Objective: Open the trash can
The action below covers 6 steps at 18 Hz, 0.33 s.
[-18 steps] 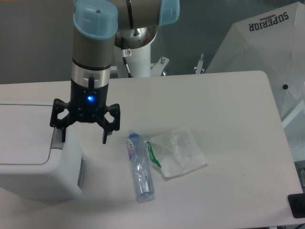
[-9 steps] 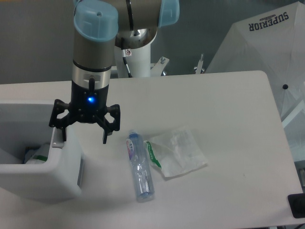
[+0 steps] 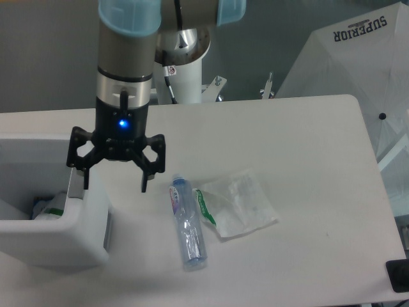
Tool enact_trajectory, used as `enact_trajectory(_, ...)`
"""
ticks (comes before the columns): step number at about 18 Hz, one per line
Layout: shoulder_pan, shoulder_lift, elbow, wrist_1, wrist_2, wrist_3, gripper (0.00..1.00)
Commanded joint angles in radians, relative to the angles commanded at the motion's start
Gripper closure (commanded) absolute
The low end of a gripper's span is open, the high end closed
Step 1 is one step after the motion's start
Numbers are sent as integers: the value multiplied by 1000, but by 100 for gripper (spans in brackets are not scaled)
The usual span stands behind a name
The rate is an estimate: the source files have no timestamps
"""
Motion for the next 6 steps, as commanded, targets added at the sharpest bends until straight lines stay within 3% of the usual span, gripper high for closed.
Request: enact_trajectory(6, 43, -5, -5, 2, 96, 90, 0)
